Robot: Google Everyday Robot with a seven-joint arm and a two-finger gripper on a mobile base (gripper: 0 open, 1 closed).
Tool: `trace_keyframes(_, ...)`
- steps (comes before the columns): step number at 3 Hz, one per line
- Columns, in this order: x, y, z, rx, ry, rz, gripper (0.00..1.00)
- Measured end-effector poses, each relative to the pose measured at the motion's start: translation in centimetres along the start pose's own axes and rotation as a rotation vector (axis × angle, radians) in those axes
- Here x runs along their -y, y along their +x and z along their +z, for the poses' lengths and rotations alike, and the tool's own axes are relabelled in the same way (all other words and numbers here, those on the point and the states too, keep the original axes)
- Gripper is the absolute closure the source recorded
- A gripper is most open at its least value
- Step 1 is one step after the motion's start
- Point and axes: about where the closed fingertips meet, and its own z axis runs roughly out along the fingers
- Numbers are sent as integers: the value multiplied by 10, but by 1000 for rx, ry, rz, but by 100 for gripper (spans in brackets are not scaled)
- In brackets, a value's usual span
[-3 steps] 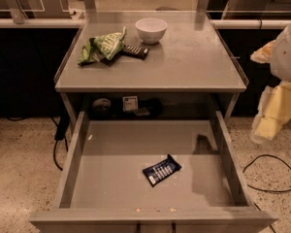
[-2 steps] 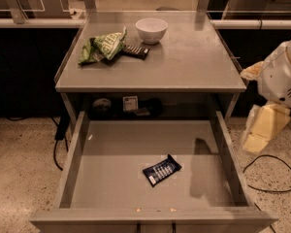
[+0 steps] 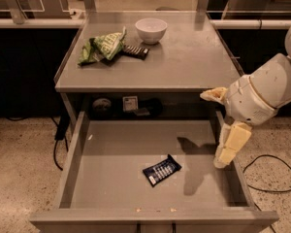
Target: Pick rxbar blueberry from top drawer and place on counter
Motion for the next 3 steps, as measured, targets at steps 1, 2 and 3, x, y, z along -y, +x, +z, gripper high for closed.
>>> trace_keyframes(1,7,-8,26,-50,-39,-156,0)
trace_keyframes(2,7,-8,26,-51,-39,-157,0)
trace_keyframes(3,10,-8,33,-128,-86,-225,0)
